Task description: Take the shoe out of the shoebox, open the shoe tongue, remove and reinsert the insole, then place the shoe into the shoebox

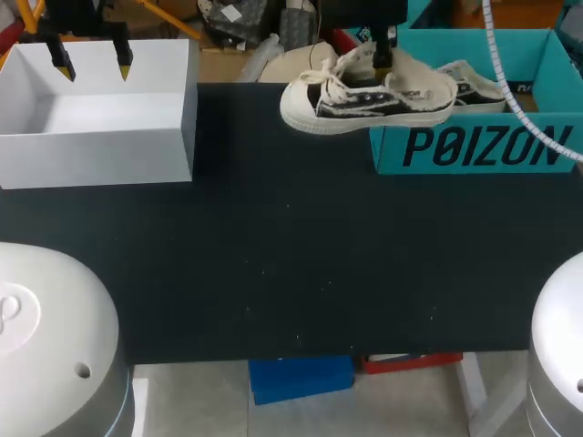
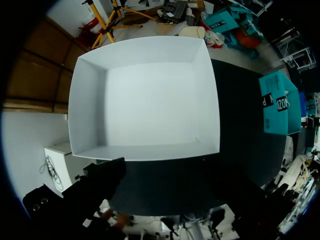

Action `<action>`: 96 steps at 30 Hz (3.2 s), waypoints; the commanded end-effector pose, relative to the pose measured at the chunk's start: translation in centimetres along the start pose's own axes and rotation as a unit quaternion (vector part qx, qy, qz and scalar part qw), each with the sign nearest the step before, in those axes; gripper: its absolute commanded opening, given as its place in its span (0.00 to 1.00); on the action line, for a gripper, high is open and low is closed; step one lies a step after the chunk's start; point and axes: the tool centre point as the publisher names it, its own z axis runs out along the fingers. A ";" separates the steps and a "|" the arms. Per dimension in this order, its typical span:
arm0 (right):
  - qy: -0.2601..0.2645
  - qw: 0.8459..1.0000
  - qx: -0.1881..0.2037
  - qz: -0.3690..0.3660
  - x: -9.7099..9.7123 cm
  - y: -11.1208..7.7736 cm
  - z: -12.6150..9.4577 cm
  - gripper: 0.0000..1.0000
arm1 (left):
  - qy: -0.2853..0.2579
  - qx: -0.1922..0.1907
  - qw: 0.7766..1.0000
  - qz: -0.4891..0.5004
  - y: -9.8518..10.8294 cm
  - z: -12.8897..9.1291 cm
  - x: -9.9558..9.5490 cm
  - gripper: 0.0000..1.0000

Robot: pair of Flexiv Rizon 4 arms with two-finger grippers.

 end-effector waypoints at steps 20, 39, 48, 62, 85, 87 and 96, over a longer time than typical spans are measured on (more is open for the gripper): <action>0.022 1.000 -0.016 -0.002 7.4 10.9 13.3 0.00 | -0.002 -0.001 1.000 -0.001 0.1 0.0 0.1 1.00; 0.033 0.996 -0.010 -0.081 14.1 14.0 18.3 0.00 | -0.002 -0.001 1.000 -0.001 0.1 0.0 0.1 1.00; 0.041 0.995 -0.021 -0.092 12.8 15.2 19.3 0.00 | -0.002 -0.001 1.000 -0.001 0.1 0.0 0.1 1.00; 0.050 0.996 -0.020 -0.065 8.6 15.5 21.1 0.00 | -0.002 -0.001 1.000 -0.001 0.1 0.0 0.1 1.00; 0.021 0.996 -0.082 0.018 7.4 8.7 14.8 1.00 | -0.002 -0.001 1.000 -0.001 0.1 0.0 0.1 1.00; 0.039 0.991 -0.127 -0.004 8.4 8.1 13.6 1.00 | -0.002 -0.001 1.000 -0.001 0.1 0.0 0.1 1.00; 0.097 0.923 -0.361 -0.093 11.0 6.0 10.6 1.00 | -0.002 -0.001 1.000 -0.001 0.1 0.0 0.1 1.00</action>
